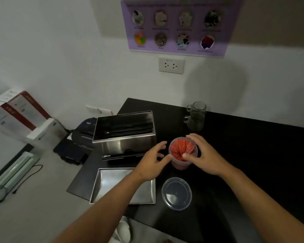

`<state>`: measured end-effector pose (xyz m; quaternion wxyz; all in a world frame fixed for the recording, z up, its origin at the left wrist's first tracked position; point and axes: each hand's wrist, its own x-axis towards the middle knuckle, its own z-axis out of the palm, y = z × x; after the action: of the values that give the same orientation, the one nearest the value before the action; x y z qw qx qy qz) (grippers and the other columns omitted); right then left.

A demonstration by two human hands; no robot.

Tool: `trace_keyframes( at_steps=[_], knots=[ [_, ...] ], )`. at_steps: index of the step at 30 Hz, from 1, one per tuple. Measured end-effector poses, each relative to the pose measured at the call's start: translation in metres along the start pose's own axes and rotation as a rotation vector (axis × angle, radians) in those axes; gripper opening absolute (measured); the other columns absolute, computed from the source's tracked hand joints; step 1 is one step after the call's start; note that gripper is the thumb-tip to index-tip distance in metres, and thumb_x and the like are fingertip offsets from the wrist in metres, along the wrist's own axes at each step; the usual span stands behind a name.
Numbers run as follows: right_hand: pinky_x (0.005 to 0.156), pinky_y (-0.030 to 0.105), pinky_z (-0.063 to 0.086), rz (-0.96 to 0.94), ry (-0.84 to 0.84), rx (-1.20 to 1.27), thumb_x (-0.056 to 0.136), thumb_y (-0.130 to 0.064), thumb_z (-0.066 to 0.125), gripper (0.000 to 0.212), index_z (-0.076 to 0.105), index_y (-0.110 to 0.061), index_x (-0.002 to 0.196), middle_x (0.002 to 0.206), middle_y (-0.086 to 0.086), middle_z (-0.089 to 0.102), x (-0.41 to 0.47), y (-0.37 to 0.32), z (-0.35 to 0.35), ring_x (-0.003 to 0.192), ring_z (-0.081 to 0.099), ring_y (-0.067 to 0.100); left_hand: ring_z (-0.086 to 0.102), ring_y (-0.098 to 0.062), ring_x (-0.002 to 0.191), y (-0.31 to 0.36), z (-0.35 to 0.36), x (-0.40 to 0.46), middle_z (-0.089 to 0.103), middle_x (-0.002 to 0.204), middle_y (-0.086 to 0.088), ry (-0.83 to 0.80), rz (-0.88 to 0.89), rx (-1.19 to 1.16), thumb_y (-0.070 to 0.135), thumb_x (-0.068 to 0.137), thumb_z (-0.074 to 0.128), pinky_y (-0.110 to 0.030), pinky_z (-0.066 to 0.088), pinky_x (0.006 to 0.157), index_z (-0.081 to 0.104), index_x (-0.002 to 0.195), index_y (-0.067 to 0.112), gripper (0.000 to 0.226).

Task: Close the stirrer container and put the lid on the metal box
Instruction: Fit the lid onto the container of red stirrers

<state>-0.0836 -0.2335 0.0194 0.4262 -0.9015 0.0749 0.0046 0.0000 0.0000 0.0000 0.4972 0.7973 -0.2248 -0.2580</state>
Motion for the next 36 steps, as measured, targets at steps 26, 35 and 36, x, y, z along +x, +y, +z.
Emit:
trace_keyframes(
  at_steps=[26, 35, 36],
  knots=[
    [0.087, -0.003, 0.041, 0.002, 0.021, 0.198, 0.067, -0.068, 0.086, 0.111, 0.025, -0.045, 0.156, 0.144, -0.037, 0.035, -0.006, -0.004, 0.01, 0.126, 0.038, -0.027, 0.058, -0.002, 0.133, 0.006, 0.009, -0.001, 0.062, 0.141, 0.02, -0.039, 0.058, -0.186, 0.057, 0.095, 0.065, -0.025, 0.053, 0.104, 0.044, 0.153, 0.038, 0.065],
    [0.107, 0.024, 0.049, 0.031, -0.159, 0.434, 0.067, -0.067, 0.084, 0.118, 0.024, -0.033, 0.162, 0.155, -0.02, 0.045, -0.018, -0.034, 0.019, 0.137, 0.05, -0.002, 0.056, -0.019, 0.14, -0.011, -0.005, -0.03, 0.061, 0.148, 0.006, -0.089, 0.104, -0.264, 0.061, 0.088, 0.07, -0.032, 0.05, 0.111, 0.044, 0.154, 0.03, 0.077],
    [0.109, 0.028, 0.049, 0.03, -0.178, 0.453, 0.068, -0.065, 0.084, 0.117, 0.024, -0.031, 0.163, 0.156, -0.019, 0.045, -0.019, -0.035, 0.021, 0.138, 0.05, 0.0, 0.057, -0.019, 0.14, -0.013, -0.006, -0.032, 0.062, 0.147, 0.005, -0.088, 0.096, -0.276, 0.059, 0.087, 0.072, -0.032, 0.051, 0.11, 0.046, 0.152, 0.032, 0.075]
  ],
)
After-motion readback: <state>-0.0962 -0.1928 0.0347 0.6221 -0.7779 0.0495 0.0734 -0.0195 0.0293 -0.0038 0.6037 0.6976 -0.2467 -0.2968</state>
